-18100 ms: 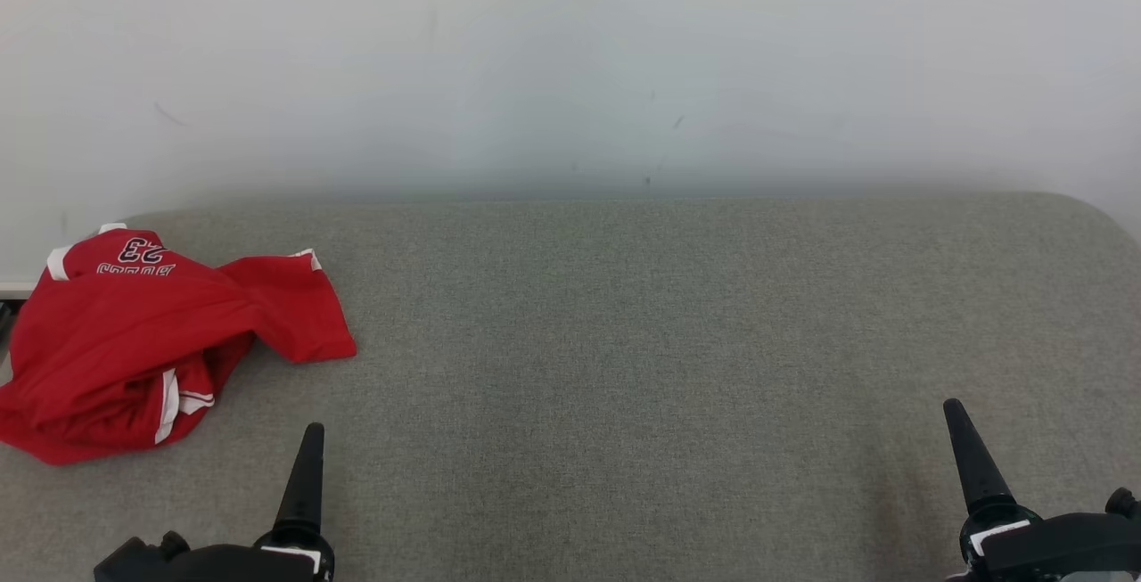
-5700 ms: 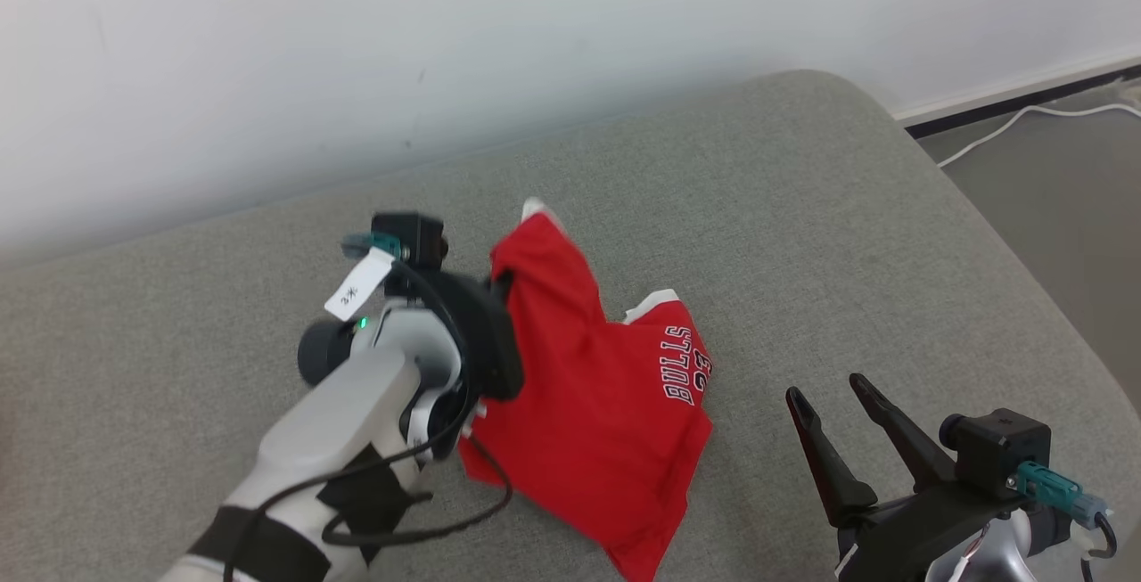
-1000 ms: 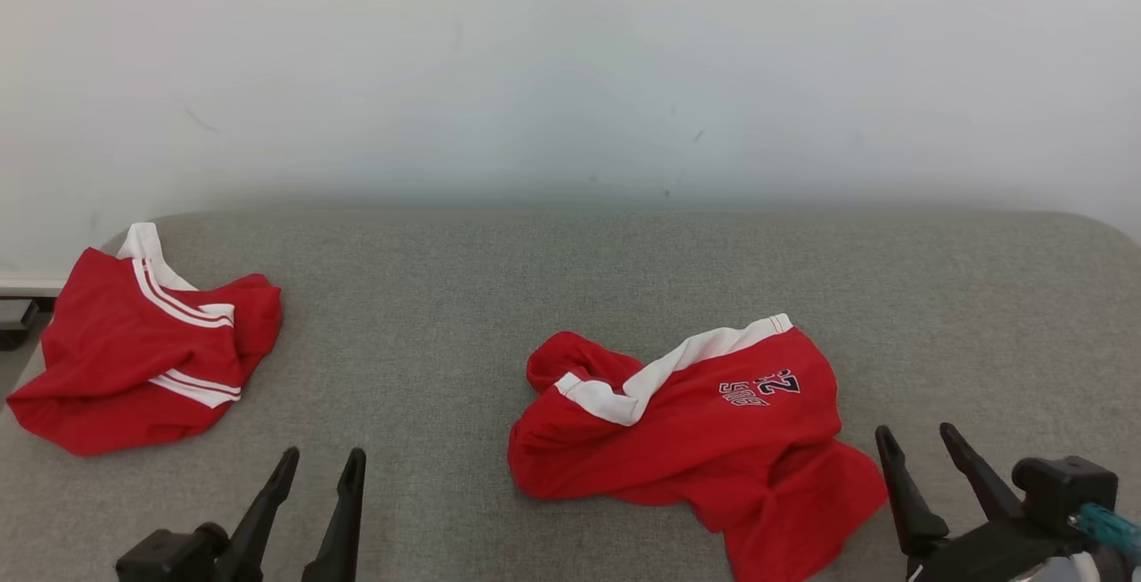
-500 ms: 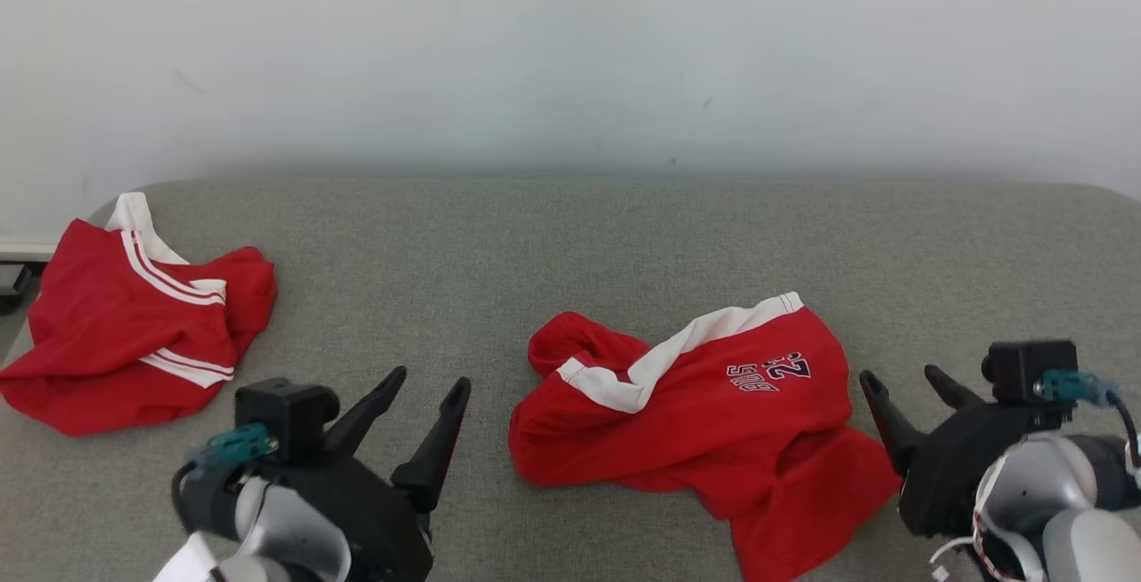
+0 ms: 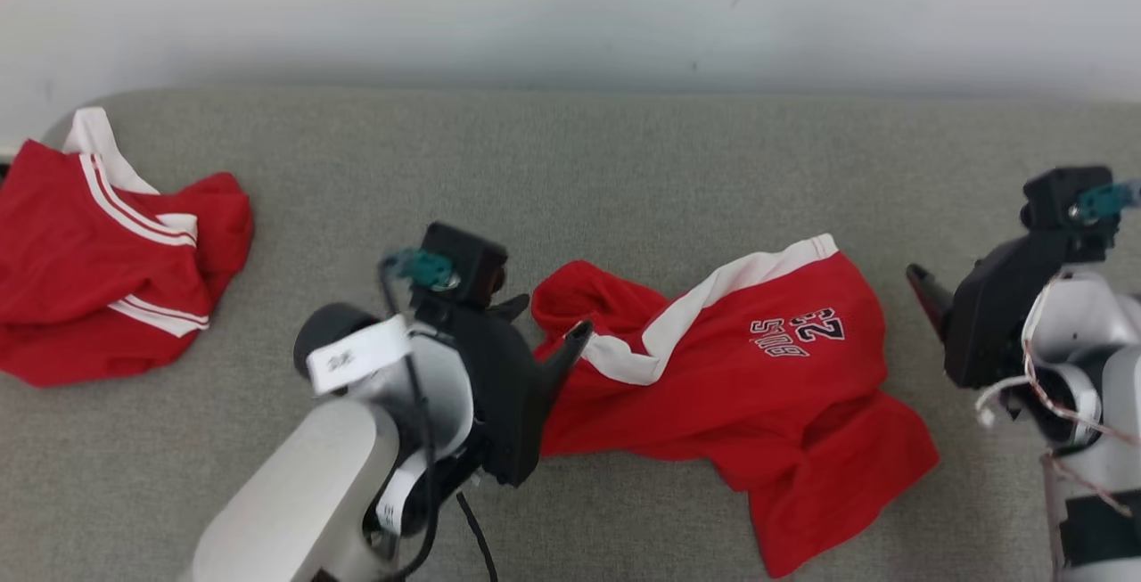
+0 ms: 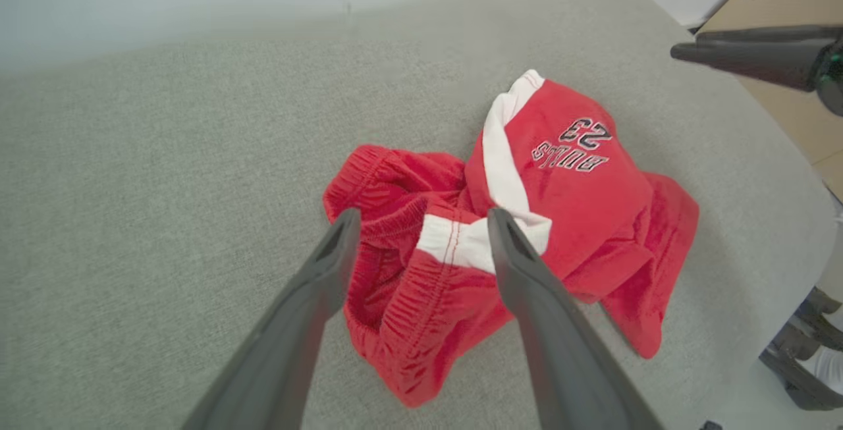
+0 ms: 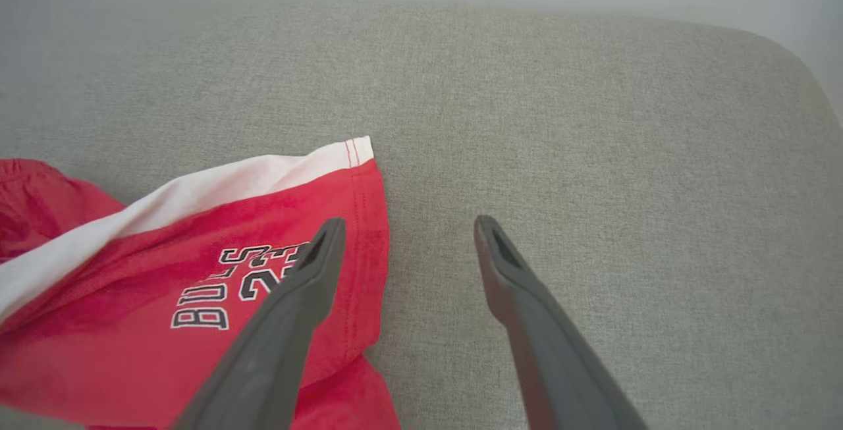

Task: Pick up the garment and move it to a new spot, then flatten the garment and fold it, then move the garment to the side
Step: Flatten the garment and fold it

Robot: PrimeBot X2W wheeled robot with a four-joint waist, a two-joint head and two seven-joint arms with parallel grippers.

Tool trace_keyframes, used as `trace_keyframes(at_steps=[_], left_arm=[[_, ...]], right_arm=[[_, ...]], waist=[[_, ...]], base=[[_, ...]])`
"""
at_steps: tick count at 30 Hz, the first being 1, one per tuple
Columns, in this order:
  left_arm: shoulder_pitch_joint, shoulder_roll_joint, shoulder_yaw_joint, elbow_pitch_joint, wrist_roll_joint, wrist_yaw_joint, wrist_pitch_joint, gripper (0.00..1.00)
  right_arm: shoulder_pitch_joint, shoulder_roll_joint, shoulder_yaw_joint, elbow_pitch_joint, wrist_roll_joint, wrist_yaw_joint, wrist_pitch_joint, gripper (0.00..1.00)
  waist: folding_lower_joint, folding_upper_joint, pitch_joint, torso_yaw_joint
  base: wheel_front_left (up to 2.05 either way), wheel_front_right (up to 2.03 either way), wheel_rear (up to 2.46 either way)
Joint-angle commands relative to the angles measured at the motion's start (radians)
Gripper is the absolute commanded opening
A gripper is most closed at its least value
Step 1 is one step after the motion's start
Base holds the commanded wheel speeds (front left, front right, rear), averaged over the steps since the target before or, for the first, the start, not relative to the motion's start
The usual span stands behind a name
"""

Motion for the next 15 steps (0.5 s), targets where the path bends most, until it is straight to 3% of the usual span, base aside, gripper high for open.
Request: trace_keyframes(at_steps=[1,11,15], left_arm=[[-0.033,0.001,-0.01,0.016,0.004,-0.008,0.034,1.0],[-0.186,-0.028,-0.075,0.07,0.038,-0.022,0.204,1.0],[-0.196,-0.03,-0.089,0.065,0.034,-0.019,0.243,0.87]], right_arm=[[-0.031,-0.011,-0.005,0.01,-0.013,-0.001,0.014,1.0],[-0.186,-0.044,-0.001,0.105,-0.044,-0.001,0.033,1.0],[-0.24,-0.066,0.028,0.153,-0.039,-0.001,0.029,1.0]], waist=[[-0.0002,-0.0003,0.047,0.005],[-0.0002,-0.0003,0.13,0.039],[-0.0002,-0.0003,0.15,0.056]], base=[[0.0,0.0,0.0],[0.0,0.0,0.0],[0.0,0.0,0.0]])
